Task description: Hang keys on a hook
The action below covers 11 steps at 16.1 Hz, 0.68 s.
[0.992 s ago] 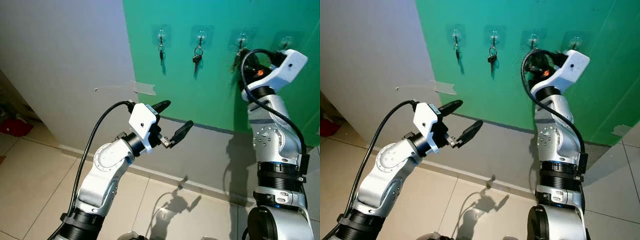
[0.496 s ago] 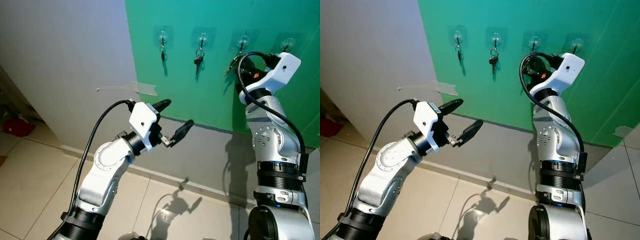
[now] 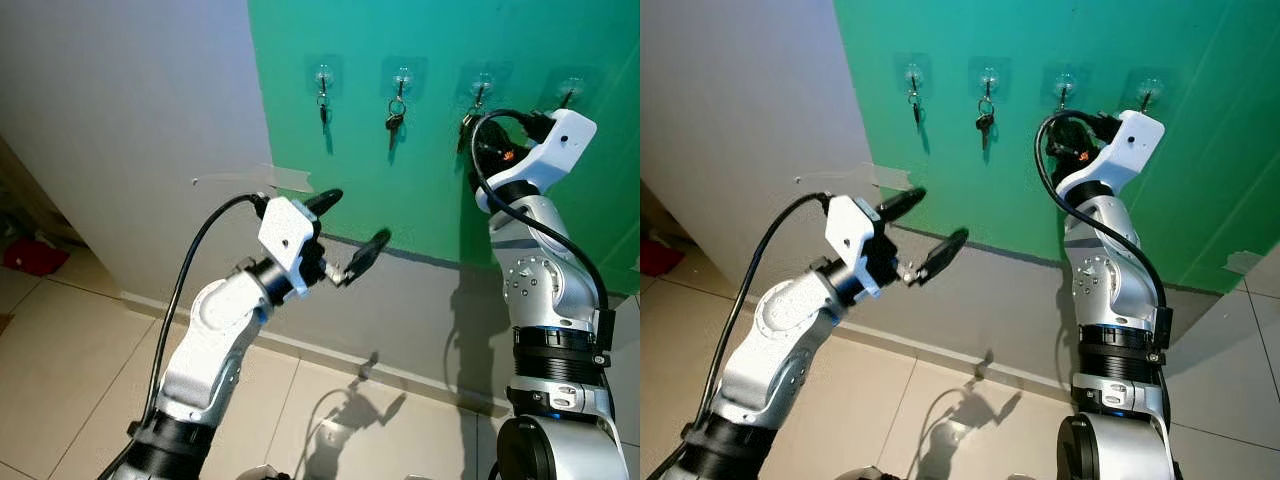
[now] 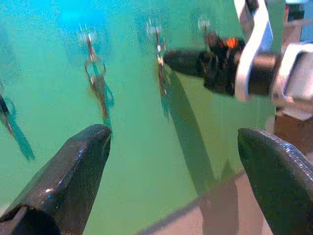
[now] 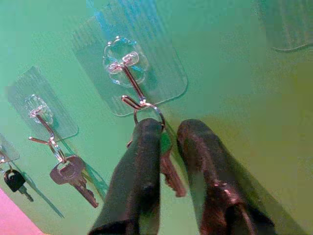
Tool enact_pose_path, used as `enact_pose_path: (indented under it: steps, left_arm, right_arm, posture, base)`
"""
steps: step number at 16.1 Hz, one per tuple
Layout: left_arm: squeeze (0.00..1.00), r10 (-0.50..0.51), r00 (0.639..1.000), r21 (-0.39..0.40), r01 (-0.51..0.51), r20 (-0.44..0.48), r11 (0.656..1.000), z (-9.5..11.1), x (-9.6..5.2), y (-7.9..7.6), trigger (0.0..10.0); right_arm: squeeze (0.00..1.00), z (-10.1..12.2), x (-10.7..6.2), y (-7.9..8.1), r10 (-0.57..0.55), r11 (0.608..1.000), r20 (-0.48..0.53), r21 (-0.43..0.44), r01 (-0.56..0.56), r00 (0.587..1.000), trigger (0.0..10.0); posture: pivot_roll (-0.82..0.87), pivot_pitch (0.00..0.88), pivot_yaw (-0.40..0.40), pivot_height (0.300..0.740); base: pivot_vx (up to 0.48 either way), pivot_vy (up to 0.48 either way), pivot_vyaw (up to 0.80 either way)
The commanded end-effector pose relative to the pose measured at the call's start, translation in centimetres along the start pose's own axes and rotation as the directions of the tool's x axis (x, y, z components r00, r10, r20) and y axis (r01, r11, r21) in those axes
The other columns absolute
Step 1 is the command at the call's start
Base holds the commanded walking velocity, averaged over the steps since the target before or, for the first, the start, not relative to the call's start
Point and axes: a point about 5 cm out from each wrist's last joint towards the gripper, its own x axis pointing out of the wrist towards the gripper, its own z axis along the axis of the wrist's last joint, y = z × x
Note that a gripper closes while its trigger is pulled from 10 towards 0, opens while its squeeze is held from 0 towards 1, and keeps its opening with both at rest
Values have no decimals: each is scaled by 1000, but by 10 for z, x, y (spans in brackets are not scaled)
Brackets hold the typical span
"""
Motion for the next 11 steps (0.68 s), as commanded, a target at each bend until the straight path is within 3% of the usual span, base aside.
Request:
enact_pose_path:
  steps: [1,3,7,8,11]
  left_arm:
    - [0,27,999,23,-28,20,999,5,1,7,10000]
    - [0,29,1000,20,-29,8,999,3,0,7,10000]
    - [0,161,985,52,-157,-69,986,-8,-2,20,10000]
    - [0,228,970,76,-222,-80,972,-13,-7,28,10000]
    - [0,290,952,91,-282,-97,955,-18,-13,35,10000]
  right_arm:
    - [1000,-2,-3,-2,-6,1000,-5,7,7,1000,10000]
    - [1000,-2,-7,-3,1,1000,1,10,-1,1000,10000]
    - [1000,-8,-15,-4,-4,1000,-15,-3,4,1000,10000]
    - [0,-11,-23,-4,17,1000,-24,-18,-17,1000,10000]
    - [0,-13,-31,1,59,998,-10,-29,-60,998,10000]
  posture:
    - [-118,20,87,740]
    - [-121,22,94,740]
    - [-128,26,106,740]
    - [-132,25,108,740]
    - [-140,18,113,740]
  base:
    - [0,0,0]
    - [0,0,0]
    - [0,0,0]
    - [0,0,0]
    - [0,0,0]
